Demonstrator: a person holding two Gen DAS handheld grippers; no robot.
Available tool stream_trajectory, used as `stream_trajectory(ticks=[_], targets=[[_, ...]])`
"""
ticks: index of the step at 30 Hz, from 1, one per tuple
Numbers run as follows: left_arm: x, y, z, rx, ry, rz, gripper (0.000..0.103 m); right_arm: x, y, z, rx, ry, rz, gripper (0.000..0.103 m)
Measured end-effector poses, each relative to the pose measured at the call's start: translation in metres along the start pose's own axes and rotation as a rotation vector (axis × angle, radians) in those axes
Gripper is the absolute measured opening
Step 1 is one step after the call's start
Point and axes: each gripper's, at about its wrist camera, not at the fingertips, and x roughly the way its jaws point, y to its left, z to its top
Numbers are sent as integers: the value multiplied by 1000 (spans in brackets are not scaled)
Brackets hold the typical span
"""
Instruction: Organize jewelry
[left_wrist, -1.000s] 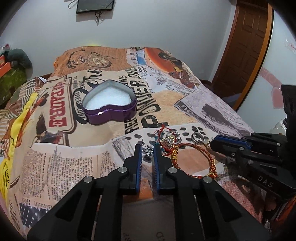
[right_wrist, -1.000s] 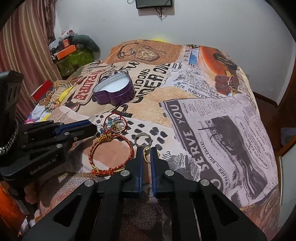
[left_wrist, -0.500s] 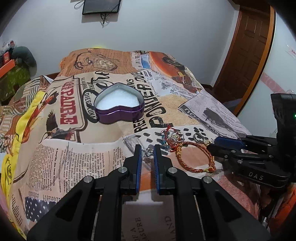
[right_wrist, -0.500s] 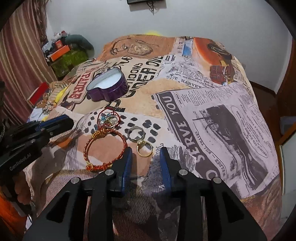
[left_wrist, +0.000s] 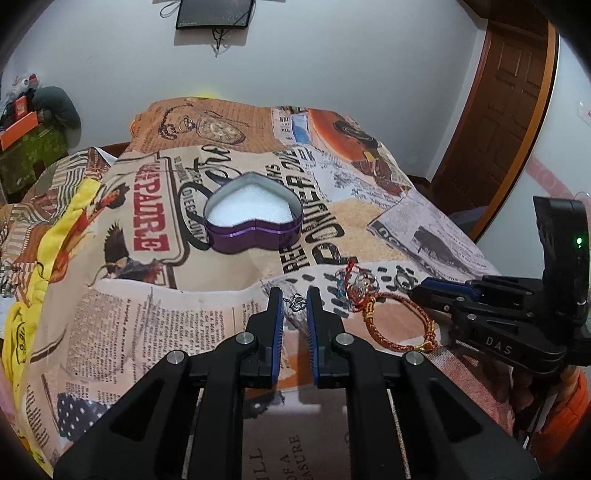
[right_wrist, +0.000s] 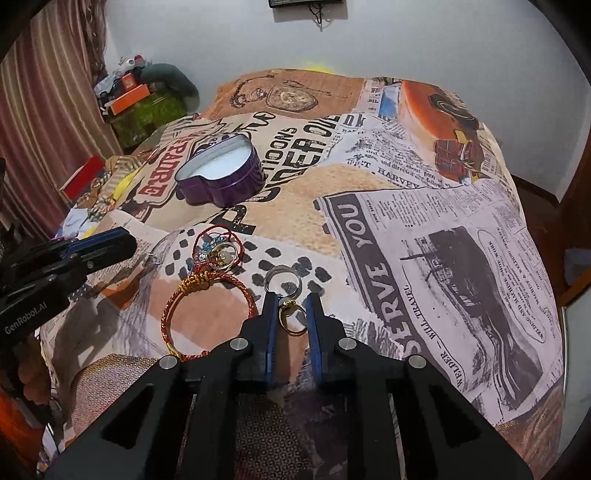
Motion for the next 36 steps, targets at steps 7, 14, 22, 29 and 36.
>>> stream_trajectory(ticks=[7, 14, 22, 29, 36], targets=[[-18, 1, 13, 10, -50, 23, 11, -19, 2, 9, 11, -49, -10, 8], [-33, 3, 27, 18, -97, 32, 11, -39, 5, 24, 16, -110, -10, 8], [-38, 11, 49, 31, -138, 50, 11, -49, 10, 51, 22, -184, 12, 8], [-27, 20, 70, 36, -150, 58, 11, -42, 19, 79, -2, -223, 27, 8], [-6, 24, 84, 51, -138, 66, 11, -22, 27, 102, -32, -221, 44, 8]])
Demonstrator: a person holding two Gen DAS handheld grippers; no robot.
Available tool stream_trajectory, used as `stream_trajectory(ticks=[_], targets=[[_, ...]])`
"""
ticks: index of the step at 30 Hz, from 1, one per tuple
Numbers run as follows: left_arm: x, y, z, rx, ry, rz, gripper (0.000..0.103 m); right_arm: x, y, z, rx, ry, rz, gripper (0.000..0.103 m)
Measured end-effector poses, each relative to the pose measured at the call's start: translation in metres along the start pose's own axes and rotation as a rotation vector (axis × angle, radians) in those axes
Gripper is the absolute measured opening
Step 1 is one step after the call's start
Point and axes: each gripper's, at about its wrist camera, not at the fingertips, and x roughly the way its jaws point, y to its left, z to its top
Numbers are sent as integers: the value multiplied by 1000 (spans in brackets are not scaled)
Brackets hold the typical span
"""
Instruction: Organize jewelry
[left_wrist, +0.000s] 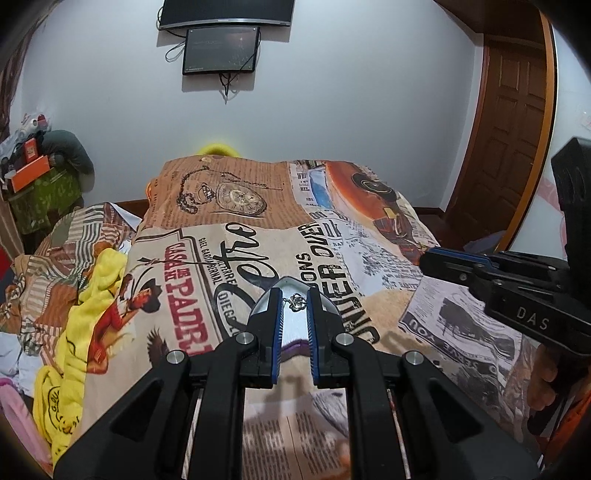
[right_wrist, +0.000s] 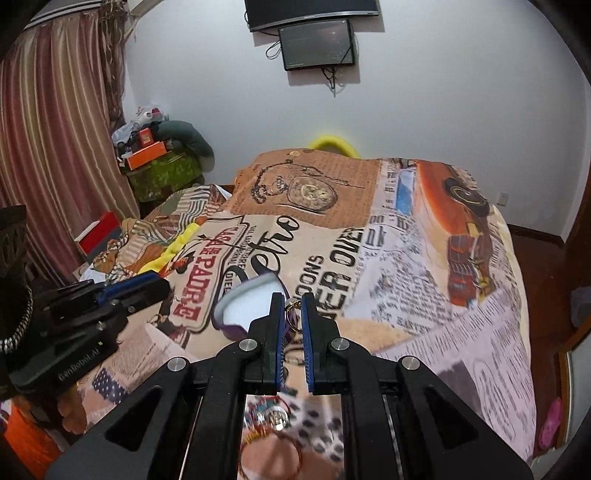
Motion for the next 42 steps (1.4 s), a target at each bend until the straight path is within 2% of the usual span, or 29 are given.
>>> stream_trajectory(ticks=[10, 26, 35, 42], targets=[[41, 6, 6, 2, 59, 3, 11, 40, 9, 20, -46, 52, 42, 8], [93, 28, -5, -39, 207, -56, 11, 104, 14, 16, -80, 240, 101, 8], [99, 29, -9, -38, 230, -50, 11, 117, 14, 11, -64, 301, 131, 8], [98, 31, -7, -39, 249, -20, 11, 111, 15, 14, -59, 308, 134, 10]])
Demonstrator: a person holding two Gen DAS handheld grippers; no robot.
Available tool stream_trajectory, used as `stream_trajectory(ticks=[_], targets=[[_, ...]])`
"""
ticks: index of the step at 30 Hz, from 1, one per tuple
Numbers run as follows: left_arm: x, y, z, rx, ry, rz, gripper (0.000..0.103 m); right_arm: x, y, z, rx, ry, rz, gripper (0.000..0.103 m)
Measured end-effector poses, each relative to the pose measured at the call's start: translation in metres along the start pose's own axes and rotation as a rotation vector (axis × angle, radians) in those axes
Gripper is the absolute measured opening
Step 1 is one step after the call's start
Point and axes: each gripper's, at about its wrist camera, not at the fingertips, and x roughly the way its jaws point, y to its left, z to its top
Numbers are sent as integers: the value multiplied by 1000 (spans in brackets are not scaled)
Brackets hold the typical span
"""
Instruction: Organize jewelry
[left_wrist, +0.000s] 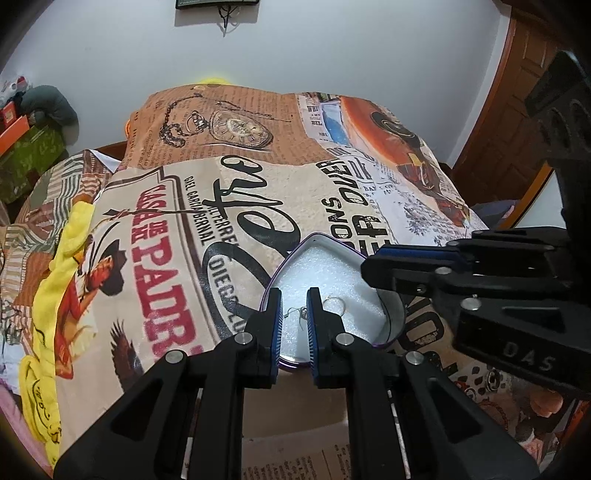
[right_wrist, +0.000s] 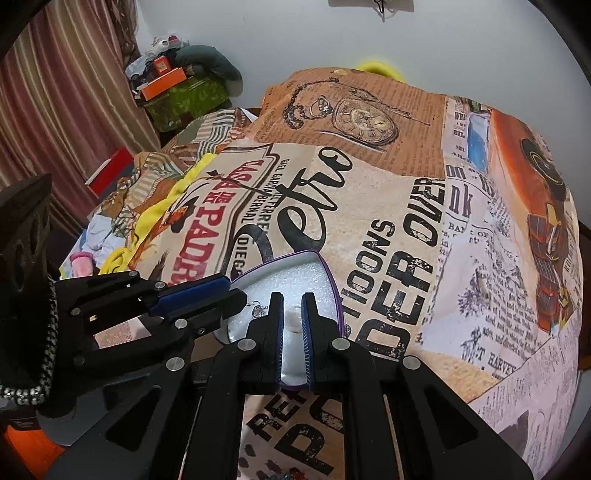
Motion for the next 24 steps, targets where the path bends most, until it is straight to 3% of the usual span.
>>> stream_trajectory(ticks=[9, 16, 21, 24], targets=[[-35, -5, 0, 10, -46, 35, 17, -30, 2, -3, 10, -58, -39, 16], [-73, -21, -6, 50, -99, 61, 36, -62, 10, -17, -9, -112, -94, 18], [-99, -32, -17, 70, -129, 77, 47, -86, 15, -34, -3, -167, -127, 40], [-112, -39, -27, 83, -140, 86, 51, -99, 16, -45, 3, -191, -139, 41]])
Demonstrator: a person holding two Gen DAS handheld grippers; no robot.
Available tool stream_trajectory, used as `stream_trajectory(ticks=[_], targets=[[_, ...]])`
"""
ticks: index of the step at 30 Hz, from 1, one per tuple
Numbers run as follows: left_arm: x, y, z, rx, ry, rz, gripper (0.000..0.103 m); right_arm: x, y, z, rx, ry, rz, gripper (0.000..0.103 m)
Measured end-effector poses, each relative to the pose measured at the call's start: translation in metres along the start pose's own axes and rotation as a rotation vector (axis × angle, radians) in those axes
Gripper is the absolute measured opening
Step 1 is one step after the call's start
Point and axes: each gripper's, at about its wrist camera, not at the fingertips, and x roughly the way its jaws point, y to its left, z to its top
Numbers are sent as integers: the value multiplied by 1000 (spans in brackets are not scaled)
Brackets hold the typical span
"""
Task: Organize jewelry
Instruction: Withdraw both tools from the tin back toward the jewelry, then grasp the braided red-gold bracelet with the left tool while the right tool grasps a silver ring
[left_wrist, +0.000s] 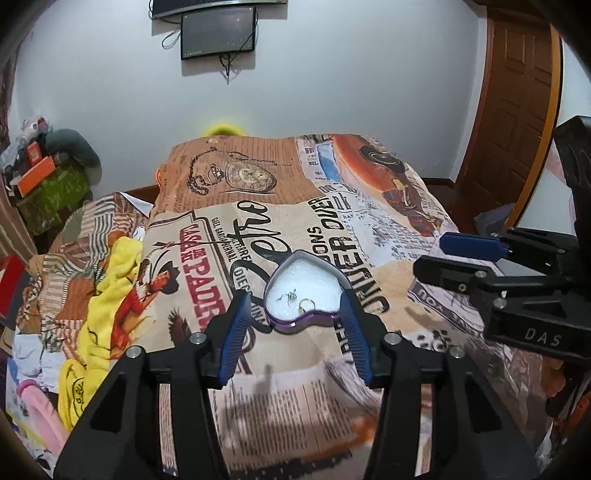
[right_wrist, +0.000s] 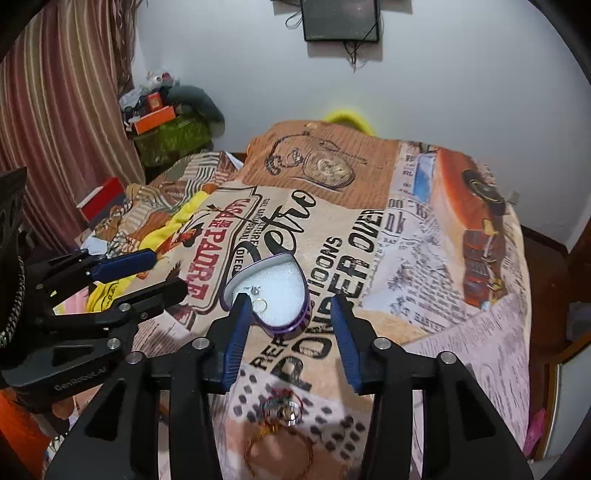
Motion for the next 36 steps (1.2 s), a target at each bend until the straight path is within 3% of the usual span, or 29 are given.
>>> stream_trajectory(ticks=[14, 30, 32, 36], targets=[[-20, -24, -38, -3, 52, -32, 53, -41, -8, -42, 32, -27, -66, 41], [21, -74, -73, 34, 156, -130, 53, -18, -33, -107, 69, 109, -116, 42], [29, -79, -75, 32, 167, -146, 49, -14, -40, -110, 75, 123, -121, 42], [46, -82, -78, 17, 213, -177, 29, -6, -46, -113, 75, 146, -125, 42]])
